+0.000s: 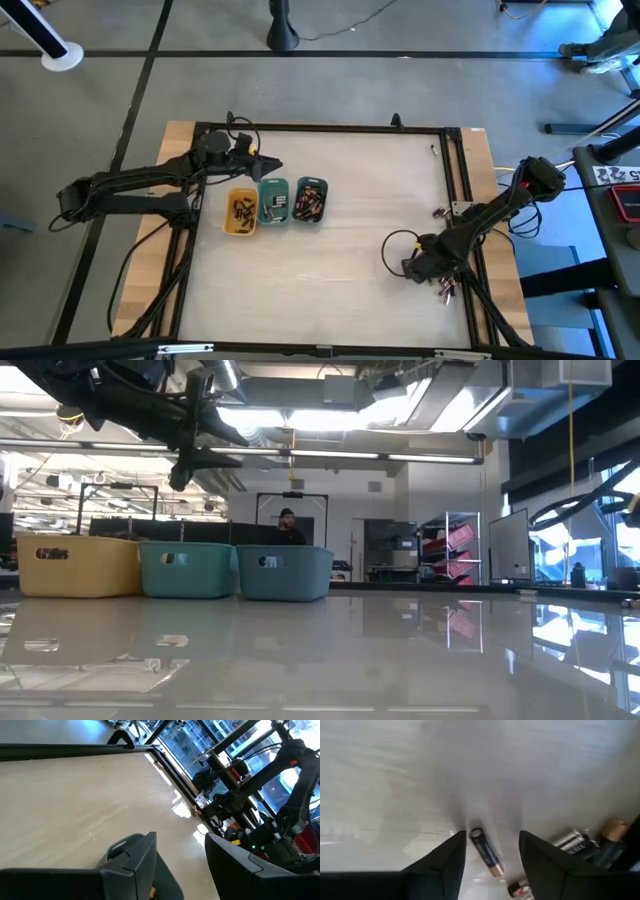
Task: Sort batteries
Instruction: Put the small black battery into the yellow bin
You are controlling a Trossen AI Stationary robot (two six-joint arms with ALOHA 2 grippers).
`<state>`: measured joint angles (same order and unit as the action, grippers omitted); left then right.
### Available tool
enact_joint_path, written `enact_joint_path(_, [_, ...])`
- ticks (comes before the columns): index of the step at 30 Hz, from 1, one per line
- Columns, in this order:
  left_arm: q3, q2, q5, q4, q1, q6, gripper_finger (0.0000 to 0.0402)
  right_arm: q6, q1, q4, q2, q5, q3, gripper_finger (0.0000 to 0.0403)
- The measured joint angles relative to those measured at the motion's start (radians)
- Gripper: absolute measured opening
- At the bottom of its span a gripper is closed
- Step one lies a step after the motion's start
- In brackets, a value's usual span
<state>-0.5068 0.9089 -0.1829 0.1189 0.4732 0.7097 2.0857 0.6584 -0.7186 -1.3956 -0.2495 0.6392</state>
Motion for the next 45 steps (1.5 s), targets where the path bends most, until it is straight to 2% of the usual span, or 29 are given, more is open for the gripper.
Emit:
enact_joint_path(3, [0.000, 0.000, 0.000, -0.002, 0.000, 0.001, 0.0159, 0.000, 0.018, 0.029, 0.000, 0.035, 0.000, 0.0181])
enact_joint_path(6, [0.000, 0.000, 0.009, -0.002, 0.000, -0.002, 0.0159, 0.002, 0.041, 0.070, -0.011, 0.046, -0.010, 0.0159])
enact_joint_path(15, [0.000, 0.000, 0.033, -0.004, 0.000, -0.017, 0.0159, -0.001, 0.074, 0.111, -0.048, 0.060, -0.026, 0.0020])
enact_joint_path(21, [0.000, -0.001, 0.033, -0.004, 0.000, -0.016, 0.0159, -0.028, 0.074, 0.097, -0.039, 0.074, -0.025, 0.0030])
enact_joint_path(24, [0.000, -0.002, 0.033, -0.003, 0.000, -0.012, 0.0159, -0.033, 0.075, 0.071, -0.009, 0.112, -0.010, 0.0022])
enact_joint_path(29, [0.000, -0.002, 0.033, -0.003, 0.000, -0.016, 0.0159, -0.076, 0.049, -0.044, 0.039, 0.297, 0.077, 0.0014])
enact_joint_path(33, [0.000, -0.002, 0.034, -0.003, 0.000, -0.033, 0.0159, -0.238, -0.021, -0.065, 0.048, 0.408, 0.159, 0.0017])
enact_joint_path(39, [0.000, -0.002, 0.001, -0.004, -0.001, -0.042, 0.0159, -0.579, -0.202, 0.026, 0.049, 0.512, 0.270, 0.0016])
enact_joint_path(42, [0.000, -0.002, -0.071, -0.006, -0.001, -0.042, 0.0159, -0.773, -0.315, 0.120, 0.050, 0.517, 0.314, 0.0017])
enact_joint_path(45, [0.000, -0.002, -0.183, 0.006, -0.001, -0.012, 0.0159, -0.968, -0.430, 0.278, 0.050, 0.458, 0.343, 0.0018])
